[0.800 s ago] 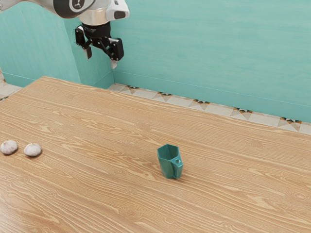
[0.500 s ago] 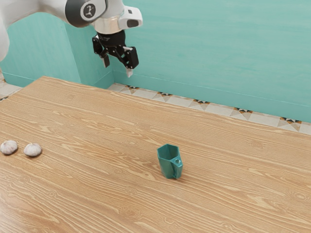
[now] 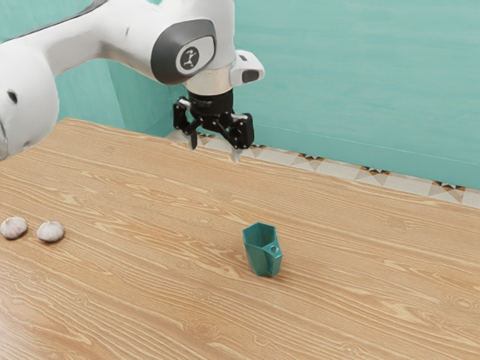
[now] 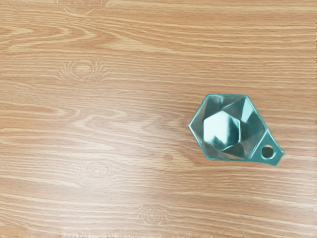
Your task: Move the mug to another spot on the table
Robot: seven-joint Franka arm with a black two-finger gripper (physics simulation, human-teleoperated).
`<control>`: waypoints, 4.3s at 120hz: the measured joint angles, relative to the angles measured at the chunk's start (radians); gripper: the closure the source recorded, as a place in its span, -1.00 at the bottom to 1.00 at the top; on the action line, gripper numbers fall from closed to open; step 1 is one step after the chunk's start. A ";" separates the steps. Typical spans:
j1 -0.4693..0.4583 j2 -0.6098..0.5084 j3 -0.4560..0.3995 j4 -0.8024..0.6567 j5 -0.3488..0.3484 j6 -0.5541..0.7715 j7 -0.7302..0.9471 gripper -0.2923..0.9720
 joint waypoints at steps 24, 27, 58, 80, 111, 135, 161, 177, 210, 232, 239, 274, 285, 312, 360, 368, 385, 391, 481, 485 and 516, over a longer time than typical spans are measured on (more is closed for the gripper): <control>0.122 -0.070 -0.136 -0.032 -0.155 0.031 -0.040 -0.54; 0.128 -0.072 -0.145 -0.047 -0.175 0.041 -0.045 -0.54; 0.131 -0.102 -0.194 -0.147 -0.274 0.127 -0.188 -0.54; 0.119 -0.118 -0.228 -0.214 -0.280 0.170 -0.386 -0.54; 0.119 -0.154 -0.268 -0.260 -0.283 0.220 -0.697 -0.54; 0.197 -0.218 -0.346 -0.276 -0.293 0.355 -0.872 -0.54; 0.312 -0.345 -0.450 -0.173 -0.358 0.442 -1.004 -0.54; 0.344 -0.371 -0.467 -0.171 -0.375 0.463 -1.066 -0.54; 0.379 -0.401 -0.509 -0.171 -0.353 0.476 -1.154 -0.15; 0.392 -0.409 -0.513 -0.169 -0.329 0.478 -1.189 0.12; 0.393 -0.413 -0.514 -0.168 -0.307 0.478 -1.197 0.22; 0.394 -0.418 -0.509 -0.162 -0.167 0.451 -1.230 0.46; 0.396 -0.423 -0.489 -0.161 -0.131 0.437 -1.235 0.49; 0.396 -0.438 -0.408 -0.165 -0.107 0.402 -1.230 0.58; 0.295 -0.432 -0.250 -0.291 -0.163 0.301 -1.221 0.66; 0.316 -0.435 -0.251 -0.288 -0.174 0.297 -1.217 0.67; 0.354 -0.444 -0.265 -0.293 -0.220 0.306 -1.202 0.69; 0.361 -0.448 -0.275 -0.296 -0.236 0.311 -1.198 0.68; 0.264 -0.421 -0.181 -0.334 -0.409 0.371 -1.152 -0.49; 0.259 -0.419 -0.175 -0.338 -0.410 0.371 -1.149 -0.50; 0.131 -0.355 -0.037 -0.339 -0.405 0.355 -1.128 -0.53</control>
